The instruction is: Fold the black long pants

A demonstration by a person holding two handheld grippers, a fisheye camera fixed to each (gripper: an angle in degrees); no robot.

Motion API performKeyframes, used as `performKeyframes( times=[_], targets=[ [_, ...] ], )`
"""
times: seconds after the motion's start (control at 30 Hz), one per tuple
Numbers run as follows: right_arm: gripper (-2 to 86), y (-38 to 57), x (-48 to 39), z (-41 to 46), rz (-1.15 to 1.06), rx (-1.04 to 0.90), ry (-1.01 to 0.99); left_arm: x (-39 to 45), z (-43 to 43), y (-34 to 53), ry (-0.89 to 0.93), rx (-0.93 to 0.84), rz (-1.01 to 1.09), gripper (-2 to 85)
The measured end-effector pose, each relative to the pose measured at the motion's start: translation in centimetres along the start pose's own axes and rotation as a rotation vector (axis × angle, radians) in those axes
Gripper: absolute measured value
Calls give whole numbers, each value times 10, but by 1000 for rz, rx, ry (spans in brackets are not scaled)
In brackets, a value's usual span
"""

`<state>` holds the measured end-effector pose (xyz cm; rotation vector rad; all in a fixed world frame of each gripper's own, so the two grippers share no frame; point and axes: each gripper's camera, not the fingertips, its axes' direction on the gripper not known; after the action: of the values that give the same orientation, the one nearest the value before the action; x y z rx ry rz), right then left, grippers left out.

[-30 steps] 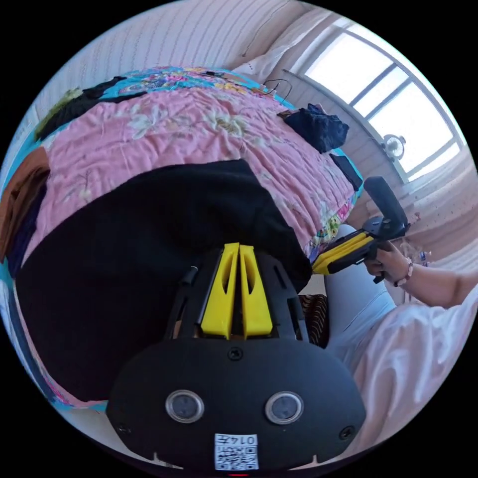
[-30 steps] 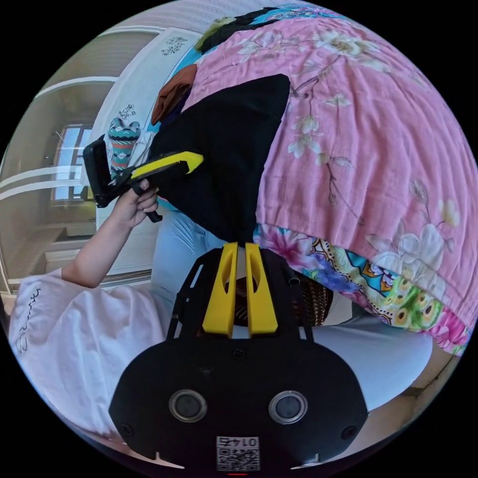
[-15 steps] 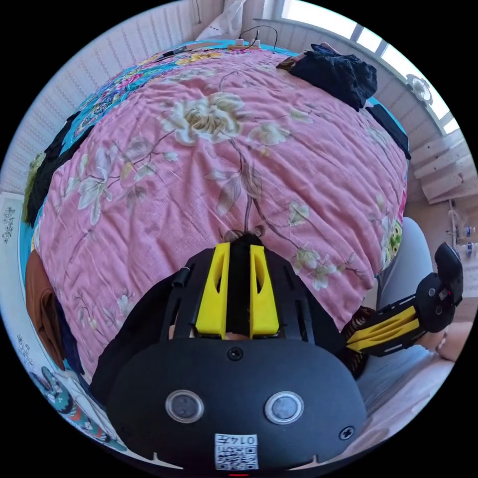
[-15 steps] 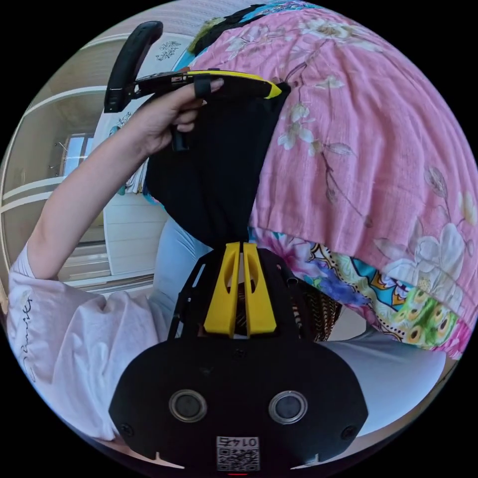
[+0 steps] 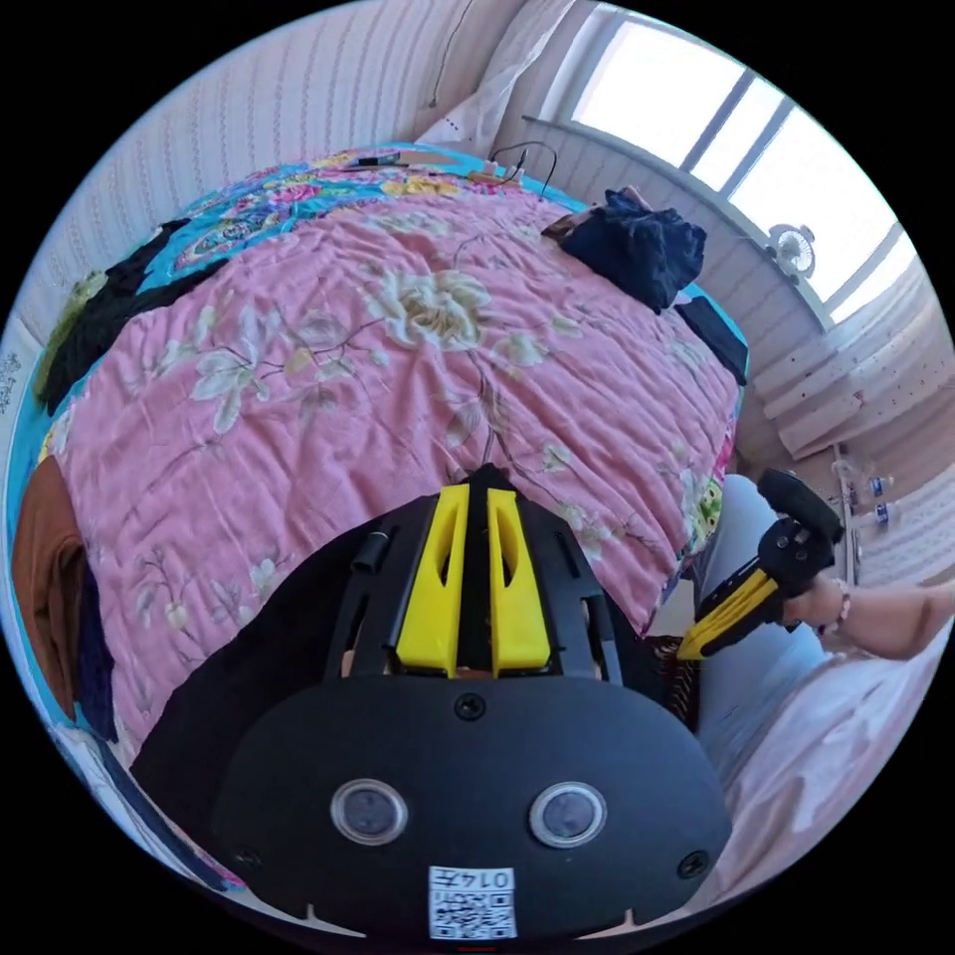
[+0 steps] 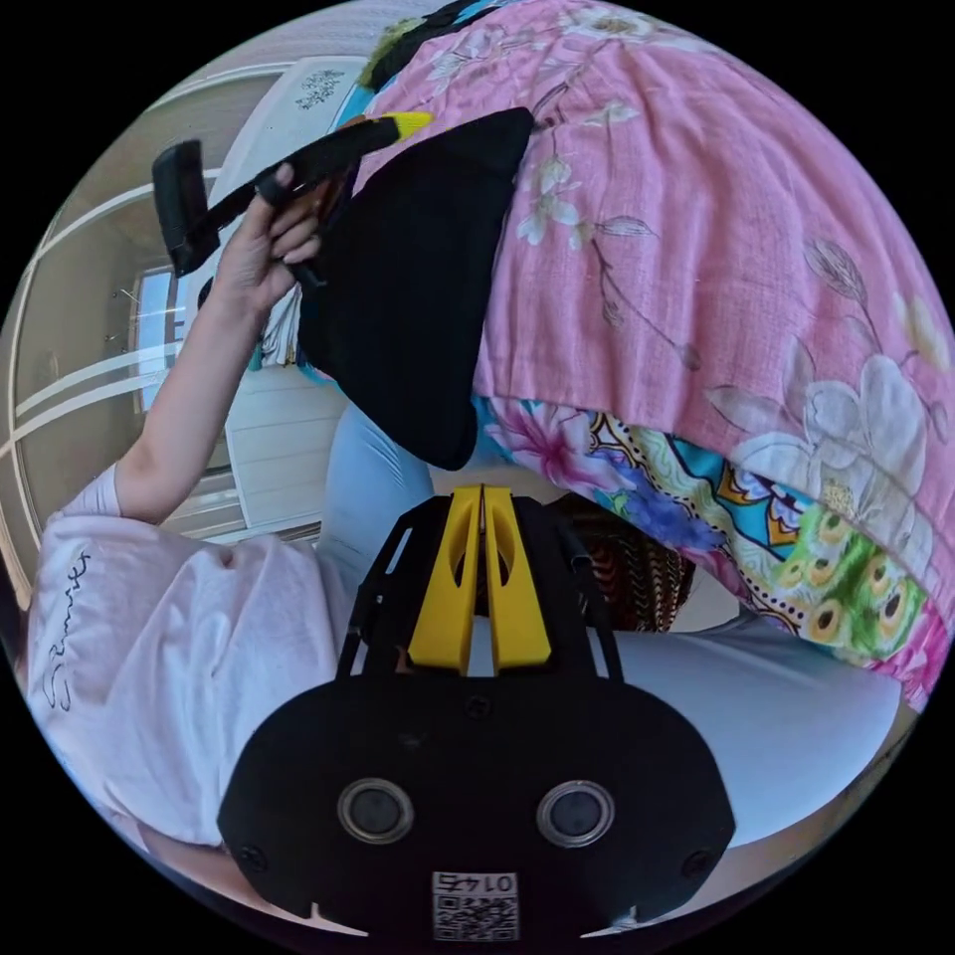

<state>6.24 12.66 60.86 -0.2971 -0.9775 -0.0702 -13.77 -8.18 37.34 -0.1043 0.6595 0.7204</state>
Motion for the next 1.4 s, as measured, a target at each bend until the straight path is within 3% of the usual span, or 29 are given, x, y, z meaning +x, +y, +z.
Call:
performKeyframes(
  times=[0.1,0.27,0.47,0.67,0.83,0.97,1.1,1.23,1.3,1.4],
  targets=[
    [-2,-1,-31,-4,-70,33,99,7,-34,49,-49,68,31,12],
    [-3,-68,-154,7,-393,62,314,24,-37,139,-253,-47,-79,-8],
    [-4,-188,-282,90,-653,-32,560,38,-20,171,-263,-55,-217,-10],
    [-5,-265,-314,171,-577,-101,773,31,9,190,-207,-130,-245,-10],
    [-9,-285,-304,211,-531,-160,813,35,19,200,-195,-132,-227,-10],
    [-10,-289,-319,227,-625,-254,921,41,22,216,-172,-81,-199,-10],
    [-10,-309,-314,216,-532,-308,861,46,26,225,-159,-65,-194,-10],
    [-10,-303,-308,188,-531,-274,811,80,31,237,-362,-33,-57,-10],
    [-9,-287,-307,162,-591,-204,773,96,32,244,-446,-14,-14,-9],
    [-7,-232,-295,87,-613,85,679,106,24,251,-436,4,-59,-8]
  ],
)
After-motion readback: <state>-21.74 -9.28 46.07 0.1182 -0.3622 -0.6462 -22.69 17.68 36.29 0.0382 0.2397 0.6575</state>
